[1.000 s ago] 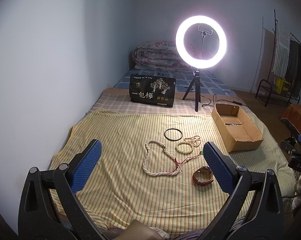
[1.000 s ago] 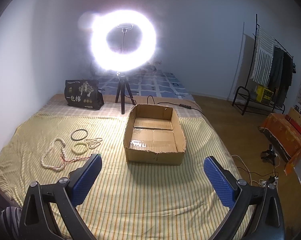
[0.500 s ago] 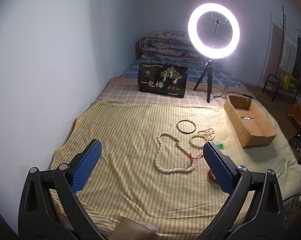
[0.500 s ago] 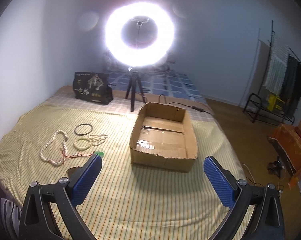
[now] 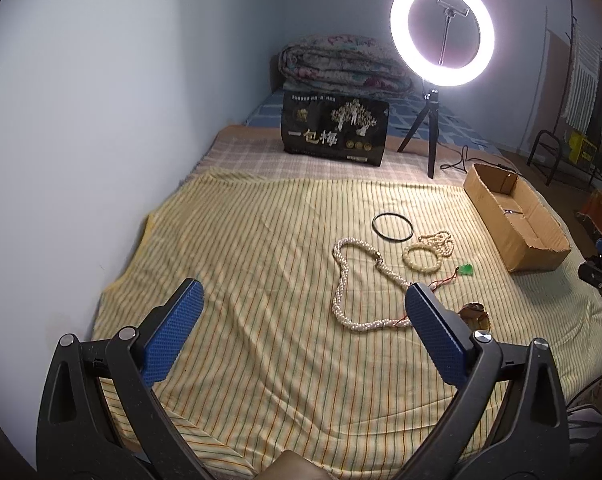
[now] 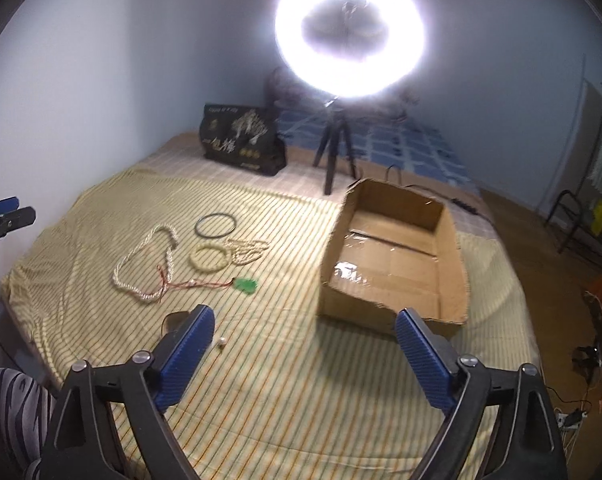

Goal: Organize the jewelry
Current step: 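Lower right tool toward brown watch while left tool moves toward white pearl necklace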

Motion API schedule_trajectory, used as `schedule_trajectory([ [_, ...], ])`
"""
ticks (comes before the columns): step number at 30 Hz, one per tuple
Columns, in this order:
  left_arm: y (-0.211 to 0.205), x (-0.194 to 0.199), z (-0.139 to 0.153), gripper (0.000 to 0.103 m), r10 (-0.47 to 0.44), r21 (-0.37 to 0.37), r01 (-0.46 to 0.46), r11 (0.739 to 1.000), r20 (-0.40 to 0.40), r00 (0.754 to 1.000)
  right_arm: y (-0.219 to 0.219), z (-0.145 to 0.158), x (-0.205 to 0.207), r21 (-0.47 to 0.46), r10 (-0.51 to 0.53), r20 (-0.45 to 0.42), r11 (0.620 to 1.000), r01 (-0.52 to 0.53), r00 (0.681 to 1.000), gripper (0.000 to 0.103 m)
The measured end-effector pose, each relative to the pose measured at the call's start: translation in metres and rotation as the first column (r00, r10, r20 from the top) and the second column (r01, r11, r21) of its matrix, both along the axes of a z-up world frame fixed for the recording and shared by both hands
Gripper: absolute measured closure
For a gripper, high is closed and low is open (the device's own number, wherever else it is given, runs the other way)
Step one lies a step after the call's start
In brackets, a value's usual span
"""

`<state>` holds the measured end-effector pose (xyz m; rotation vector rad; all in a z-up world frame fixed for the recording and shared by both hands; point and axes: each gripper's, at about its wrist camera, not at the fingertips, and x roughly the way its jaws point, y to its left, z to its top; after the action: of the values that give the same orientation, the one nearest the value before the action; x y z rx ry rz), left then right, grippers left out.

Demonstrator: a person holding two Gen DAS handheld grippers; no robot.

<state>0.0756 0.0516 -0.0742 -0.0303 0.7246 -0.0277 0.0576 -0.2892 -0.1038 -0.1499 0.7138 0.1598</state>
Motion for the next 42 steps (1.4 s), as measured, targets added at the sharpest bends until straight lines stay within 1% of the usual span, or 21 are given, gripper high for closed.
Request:
schedule_trajectory([
  [2, 0.005, 0.007, -0.007, 0.009, -0.010, -0.032, 0.009, 0.999, -0.034, 0.999, 0.006, -0.005, 0.005, -0.005, 0.028, -0.025, 1.000, -0.029, 0.999, 0.016],
  [4, 0.010, 0.015, -0.015, 0.019, -0.013, -0.070, 0.008, 0.998, -0.073, 0.997, 0.012, -0.010, 0.010, -0.005, 0.054, -0.042, 0.999, -0.054, 0.998, 0.019],
  [8, 0.013, 0.026, -0.029, 0.029, -0.028, -0.112, 0.014, 0.994, -0.122, 0.992, 0.020, -0.017, 0.016, -0.003, 0.090, -0.080, 0.996, -0.090, 0.993, 0.024],
  [9, 0.013, 0.029, -0.033, 0.033, -0.037, -0.122, 0.020, 0.992, -0.136, 0.990, 0.024, -0.020, 0.020, 0.001, 0.111, -0.097, 0.994, -0.112, 0.989, 0.025],
  [11, 0.012, 0.034, -0.039, 0.038, -0.057, -0.141, 0.034, 0.989, -0.163, 0.985, 0.030, -0.025, 0.025, 0.000, 0.134, -0.121, 0.991, -0.135, 0.984, 0.029],
  [13, 0.009, 0.041, -0.047, 0.040, -0.081, -0.154, 0.051, 0.987, -0.193, 0.978, 0.037, -0.032, 0.030, 0.009, 0.173, -0.148, 0.985, -0.174, 0.974, 0.030],
  [15, 0.006, 0.047, -0.053, 0.040, -0.095, -0.151, 0.063, 0.986, -0.212, 0.973, 0.045, -0.040, 0.036, 0.012, 0.202, -0.179, 0.979, -0.204, 0.963, 0.034],
  [17, 0.002, 0.054, -0.060, 0.040, -0.110, -0.144, 0.078, 0.986, -0.229, 0.967, 0.052, -0.048, 0.041, 0.012, 0.222, -0.207, 0.974, -0.225, 0.953, 0.041],
  [18, 0.001, 0.058, -0.063, 0.040, -0.116, -0.145, 0.083, 0.986, -0.237, 0.964, 0.055, -0.053, 0.044, 0.011, 0.233, -0.224, 0.972, -0.236, 0.946, 0.043],
  [20, -0.002, 0.063, -0.070, 0.040, -0.133, -0.157, 0.095, 0.983, -0.253, 0.958, 0.061, -0.063, 0.049, 0.011, 0.249, -0.256, 0.967, -0.255, 0.934, 0.049],
  [22, -0.004, 0.068, -0.076, 0.047, -0.143, -0.165, 0.101, 0.981, -0.266, 0.953, 0.067, -0.072, 0.054, 0.015, 0.266, -0.289, 0.962, -0.273, 0.920, 0.052],
  [26, -0.007, 0.078, -0.086, 0.048, -0.157, -0.182, 0.107, 0.977, -0.289, 0.944, 0.077, -0.083, 0.060, 0.011, 0.289, -0.323, 0.953, -0.302, 0.901, 0.057],
  [28, -0.008, 0.083, -0.091, 0.050, -0.161, -0.186, 0.109, 0.977, -0.297, 0.941, 0.082, -0.089, 0.063, 0.004, 0.298, -0.339, 0.949, -0.316, 0.892, 0.059],
  [30, -0.008, 0.089, -0.096, 0.054, -0.163, -0.196, 0.105, 0.975, -0.310, 0.937, 0.085, -0.093, 0.066, 0.001, 0.304, -0.353, 0.946, -0.325, 0.885, 0.060],
  [36, -0.010, 0.104, -0.110, 0.055, -0.171, -0.216, 0.101, 0.971, -0.334, 0.927, 0.095, -0.101, 0.074, -0.014, 0.317, -0.373, 0.938, -0.347, 0.872, 0.061],
  [40, -0.018, 0.114, -0.117, 0.055, -0.180, -0.197, 0.116, 0.974, -0.347, 0.920, 0.102, -0.108, 0.080, -0.035, 0.320, -0.385, 0.932, -0.360, 0.866, 0.063],
  [41, -0.021, 0.116, -0.119, 0.057, -0.185, -0.193, 0.122, 0.974, -0.351, 0.918, 0.103, -0.109, 0.081, -0.038, 0.321, -0.387, 0.931, -0.362, 0.864, 0.064],
  [42, -0.023, 0.118, -0.121, 0.063, -0.185, -0.184, 0.125, 0.975, -0.356, 0.916, 0.103, -0.109, 0.081, -0.038, 0.321, -0.389, 0.931, -0.363, 0.863, 0.064],
])
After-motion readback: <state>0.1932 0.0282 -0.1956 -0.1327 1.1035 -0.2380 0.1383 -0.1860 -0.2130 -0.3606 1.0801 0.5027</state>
